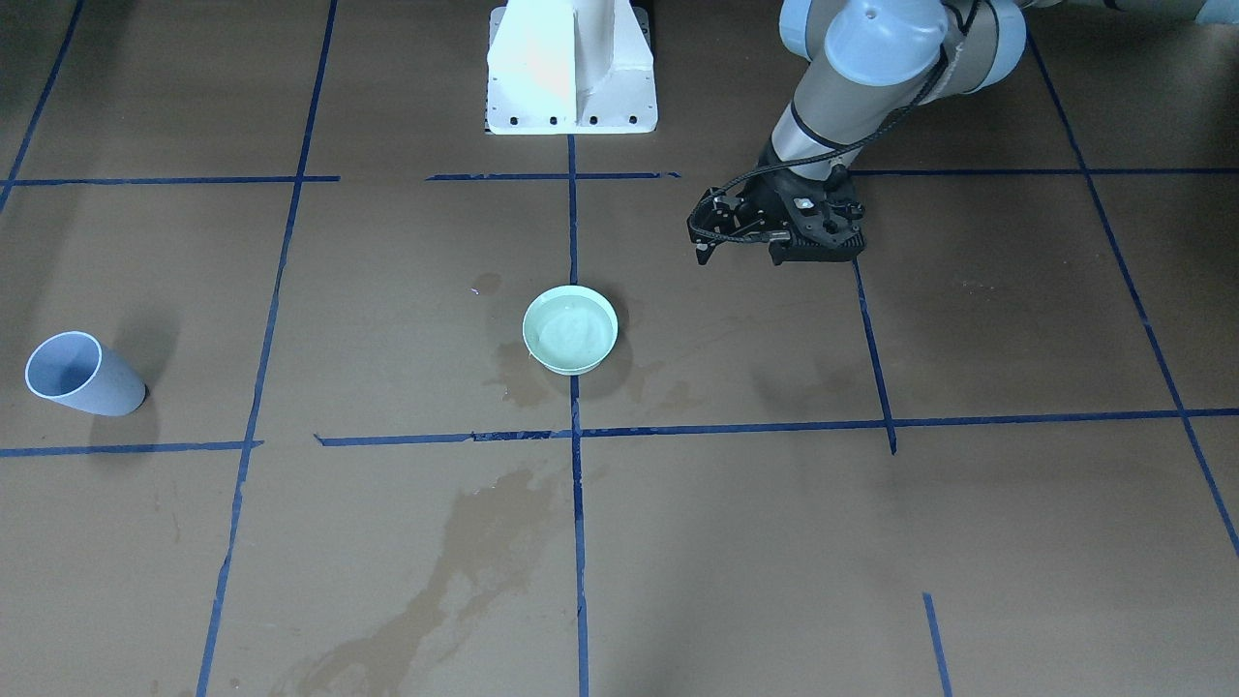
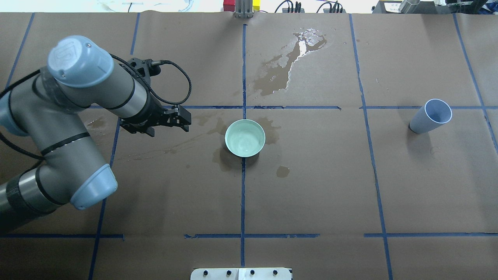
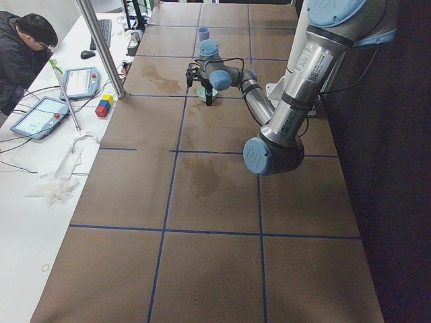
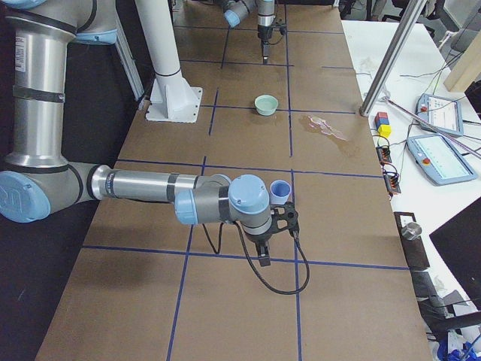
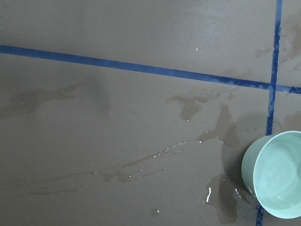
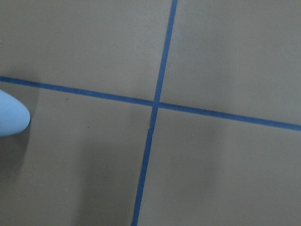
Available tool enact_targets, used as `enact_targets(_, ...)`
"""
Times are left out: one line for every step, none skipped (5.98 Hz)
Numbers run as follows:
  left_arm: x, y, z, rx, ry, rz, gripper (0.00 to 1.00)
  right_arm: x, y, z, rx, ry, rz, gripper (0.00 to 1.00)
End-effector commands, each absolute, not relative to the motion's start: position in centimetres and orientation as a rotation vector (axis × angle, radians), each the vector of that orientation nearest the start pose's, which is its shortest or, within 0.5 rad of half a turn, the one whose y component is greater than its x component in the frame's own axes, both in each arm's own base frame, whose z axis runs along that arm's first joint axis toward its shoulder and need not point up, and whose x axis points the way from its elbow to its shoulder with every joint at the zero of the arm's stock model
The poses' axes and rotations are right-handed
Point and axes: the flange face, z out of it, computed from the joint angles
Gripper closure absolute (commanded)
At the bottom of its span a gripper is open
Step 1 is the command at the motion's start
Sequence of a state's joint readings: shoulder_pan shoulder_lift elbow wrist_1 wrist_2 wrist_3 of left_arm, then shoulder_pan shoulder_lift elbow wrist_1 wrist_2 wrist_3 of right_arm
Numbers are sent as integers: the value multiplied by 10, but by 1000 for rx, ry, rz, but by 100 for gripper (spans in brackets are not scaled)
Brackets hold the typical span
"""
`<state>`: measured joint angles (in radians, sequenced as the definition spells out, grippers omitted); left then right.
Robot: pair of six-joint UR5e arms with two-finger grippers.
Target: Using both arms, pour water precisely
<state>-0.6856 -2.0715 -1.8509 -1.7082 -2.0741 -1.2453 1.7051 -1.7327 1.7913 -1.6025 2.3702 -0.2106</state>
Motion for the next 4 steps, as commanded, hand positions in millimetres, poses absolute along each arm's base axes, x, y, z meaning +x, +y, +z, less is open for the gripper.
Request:
enact_targets(479, -451, 233, -23, 1080, -164, 0, 123, -395, 630, 102, -785, -62, 0)
enact_targets(516, -446, 229, 2, 1064, -219, 0, 123, -395, 632, 98, -783, -62, 0)
enact_targets(549, -445, 222, 9, 1044, -270, 0, 121, -395, 633, 95, -782, -66, 0)
enact_targets(574, -444, 219, -15, 1025, -293, 0, 120, -395, 634, 91, -782, -66, 0)
